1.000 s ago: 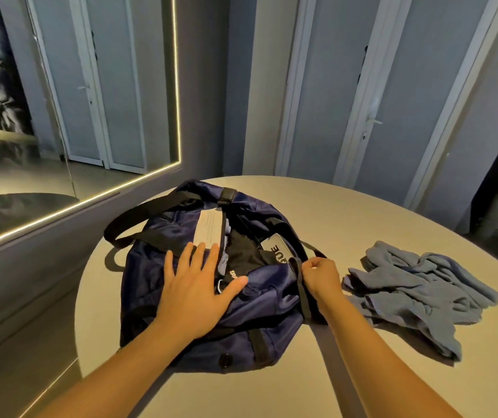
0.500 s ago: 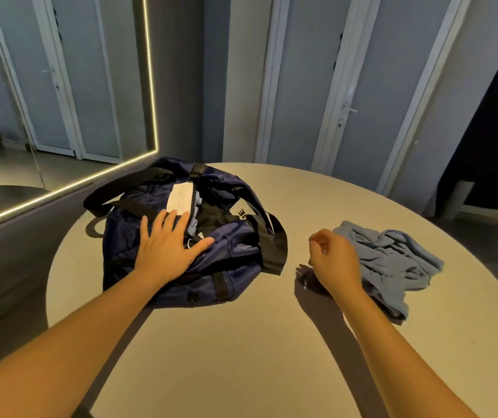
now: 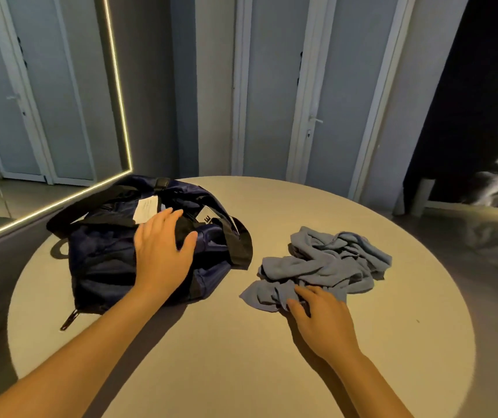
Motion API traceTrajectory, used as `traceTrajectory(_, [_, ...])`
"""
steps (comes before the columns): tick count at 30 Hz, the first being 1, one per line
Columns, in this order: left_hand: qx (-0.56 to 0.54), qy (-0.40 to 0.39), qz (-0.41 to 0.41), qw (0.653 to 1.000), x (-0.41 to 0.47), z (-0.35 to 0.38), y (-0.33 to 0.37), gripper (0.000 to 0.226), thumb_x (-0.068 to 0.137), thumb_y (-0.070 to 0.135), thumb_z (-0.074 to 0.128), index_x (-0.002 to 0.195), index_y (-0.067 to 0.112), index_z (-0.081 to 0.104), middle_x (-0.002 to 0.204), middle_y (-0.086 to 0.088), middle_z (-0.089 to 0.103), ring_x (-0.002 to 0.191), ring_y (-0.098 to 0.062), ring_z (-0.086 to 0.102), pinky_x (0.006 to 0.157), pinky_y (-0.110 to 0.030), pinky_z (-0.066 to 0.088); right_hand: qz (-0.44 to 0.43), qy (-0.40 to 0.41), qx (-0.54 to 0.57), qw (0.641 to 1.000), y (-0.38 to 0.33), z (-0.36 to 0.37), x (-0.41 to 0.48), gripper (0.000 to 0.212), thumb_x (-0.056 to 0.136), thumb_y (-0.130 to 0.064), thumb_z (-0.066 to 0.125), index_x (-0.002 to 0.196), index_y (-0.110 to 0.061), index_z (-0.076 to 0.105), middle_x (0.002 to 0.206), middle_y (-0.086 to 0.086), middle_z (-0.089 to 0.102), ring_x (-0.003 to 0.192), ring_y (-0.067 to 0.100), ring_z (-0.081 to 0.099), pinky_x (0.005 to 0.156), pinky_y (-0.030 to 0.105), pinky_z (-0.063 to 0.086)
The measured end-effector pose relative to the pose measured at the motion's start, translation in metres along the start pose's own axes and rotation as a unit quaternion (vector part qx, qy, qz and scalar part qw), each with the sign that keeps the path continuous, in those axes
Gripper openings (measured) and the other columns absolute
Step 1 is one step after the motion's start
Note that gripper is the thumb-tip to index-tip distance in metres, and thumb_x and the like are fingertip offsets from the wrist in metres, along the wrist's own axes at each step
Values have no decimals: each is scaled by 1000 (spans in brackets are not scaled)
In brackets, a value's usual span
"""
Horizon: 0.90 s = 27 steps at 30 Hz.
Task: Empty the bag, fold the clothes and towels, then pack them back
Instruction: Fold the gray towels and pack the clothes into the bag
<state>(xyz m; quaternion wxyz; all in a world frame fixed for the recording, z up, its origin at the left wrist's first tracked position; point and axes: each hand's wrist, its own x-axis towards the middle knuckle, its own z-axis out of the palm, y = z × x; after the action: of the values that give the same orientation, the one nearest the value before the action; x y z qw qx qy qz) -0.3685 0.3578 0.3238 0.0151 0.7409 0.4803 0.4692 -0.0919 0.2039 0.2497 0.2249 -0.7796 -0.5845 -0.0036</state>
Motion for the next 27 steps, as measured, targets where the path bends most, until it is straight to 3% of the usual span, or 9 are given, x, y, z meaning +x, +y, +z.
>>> traceTrajectory(2, [-88,-46,90,991,-20,5,44,34,100,33,62,131,19,59,132,1,60,124,-21,54,105,-46,45,-38,-3,52,998,-4,-12,-16,40,103,-55,41,132,-38,63,115,-14,67,107,15,60,82,36,45])
traceTrajectory(4, [-105,-175,136,970,-41,17,77,34,100,41,62,129,22,63,127,7,62,117,-14,56,98,-40,50,-63,-10,99,993,-6,-20,-31,32,103,-52,45,123,-38,66,104,-16,68,91,11,59,73,32,43])
traceTrajectory(6, [-48,-282,154,946,-57,37,92,48,98,55,58,137,26,60,134,8,60,122,-15,54,102,-39,47,-70,-14,145,987,-4,-22,-47,31,103,-53,45,123,-38,65,105,-17,68,89,10,59,74,31,46])
traceTrajectory(8, [-16,-342,134,930,-67,51,95,51,97,55,60,139,27,59,133,5,63,119,-21,57,99,-38,48,-53,-6,183,982,0,-21,-61,39,98,-57,47,128,-38,62,116,-19,68,100,8,61,86,32,50])
traceTrajectory(11, [-78,-322,54,942,-72,59,88,11,100,30,63,105,26,72,101,2,71,90,-22,62,78,-43,51,-20,21,198,980,8,-17,-72,47,91,-60,50,128,-36,63,125,-20,66,111,9,61,97,34,50])
traceTrajectory(15, [-235,-274,-113,926,-58,44,80,13,100,18,65,93,17,77,88,-2,73,83,-22,68,76,-41,56,30,105,265,958,13,-13,-68,5,94,-28,69,90,-27,72,87,-16,70,81,8,64,72,39,54])
traceTrajectory(19, [-332,-245,-206,888,-46,25,80,16,96,26,70,90,14,80,87,-3,77,85,-23,71,77,-37,57,64,136,305,940,13,-18,-68,22,98,-28,65,76,-25,70,71,-9,65,66,14,58,63,43,49])
traceTrajectory(24, [-348,-244,-193,884,-39,14,79,43,98,43,63,75,8,69,83,-34,55,69,-36,49,72,-49,44,80,150,325,930,7,-21,-68,9,102,-33,57,104,-34,66,80,-13,71,76,8,66,65,37,55])
traceTrajectory(27, [-376,-265,-179,870,-33,2,84,49,101,44,59,90,-3,67,91,-33,64,85,-50,60,82,-60,50,51,182,249,950,4,-30,-59,11,99,-29,62,109,-30,67,76,-15,68,68,6,62,59,31,51])
